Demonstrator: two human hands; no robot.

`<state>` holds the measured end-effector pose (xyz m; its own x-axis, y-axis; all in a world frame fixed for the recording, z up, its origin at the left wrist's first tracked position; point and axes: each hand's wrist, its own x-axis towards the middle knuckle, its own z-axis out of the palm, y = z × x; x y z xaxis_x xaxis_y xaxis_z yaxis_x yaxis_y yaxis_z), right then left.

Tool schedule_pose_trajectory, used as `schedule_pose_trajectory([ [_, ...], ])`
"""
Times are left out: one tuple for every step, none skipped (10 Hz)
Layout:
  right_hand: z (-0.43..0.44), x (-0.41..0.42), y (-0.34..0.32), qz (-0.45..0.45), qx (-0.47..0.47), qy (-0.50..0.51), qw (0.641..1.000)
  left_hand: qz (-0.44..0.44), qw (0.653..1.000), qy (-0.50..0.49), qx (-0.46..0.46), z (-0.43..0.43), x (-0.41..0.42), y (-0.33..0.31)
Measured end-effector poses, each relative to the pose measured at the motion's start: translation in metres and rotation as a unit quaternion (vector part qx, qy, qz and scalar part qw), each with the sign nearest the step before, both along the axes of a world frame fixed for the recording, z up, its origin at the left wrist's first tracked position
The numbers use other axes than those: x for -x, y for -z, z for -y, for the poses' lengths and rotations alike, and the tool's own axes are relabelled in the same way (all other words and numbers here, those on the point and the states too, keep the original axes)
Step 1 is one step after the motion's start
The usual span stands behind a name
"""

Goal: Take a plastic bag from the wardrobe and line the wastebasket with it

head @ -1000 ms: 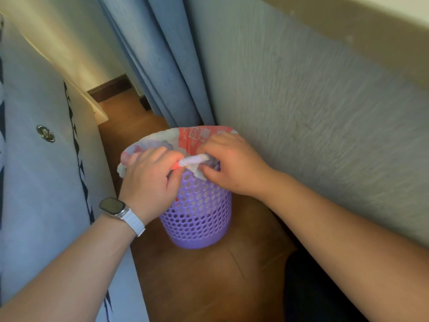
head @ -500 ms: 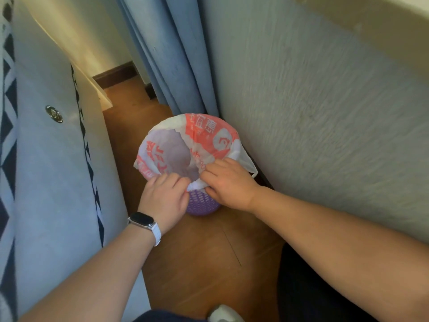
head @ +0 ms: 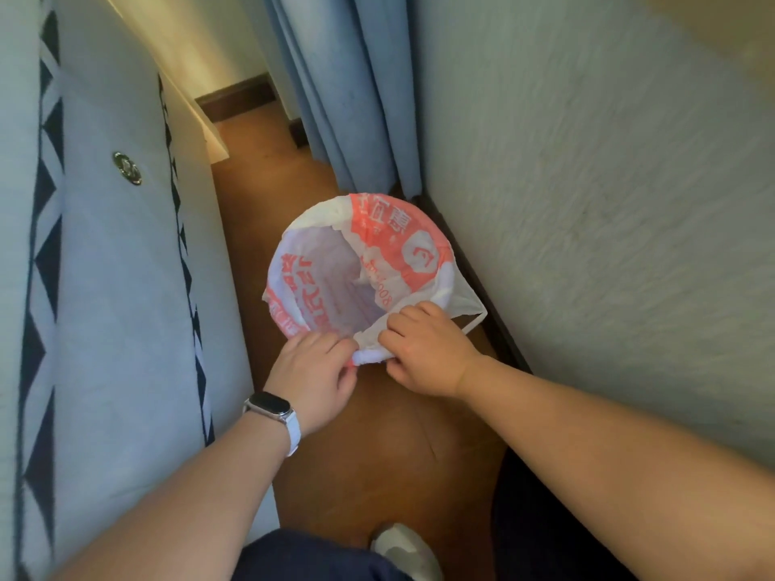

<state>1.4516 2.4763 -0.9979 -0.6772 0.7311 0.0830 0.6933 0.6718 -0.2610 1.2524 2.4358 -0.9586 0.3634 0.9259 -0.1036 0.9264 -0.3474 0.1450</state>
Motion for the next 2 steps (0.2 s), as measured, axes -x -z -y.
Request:
schedule_pose_trajectory([
  [0.004, 0.001, -0.015, 0.008, 0.021, 0.011, 1.000, 0.009, 0.999, -0.030, -0.006, 0.006, 0.001, -0.013],
  [0.006, 0.002, -0.042, 0.027, 0.056, 0.027, 0.998, 0.021, 0.995, -0.097, 0.004, 0.014, -0.002, -0.038],
])
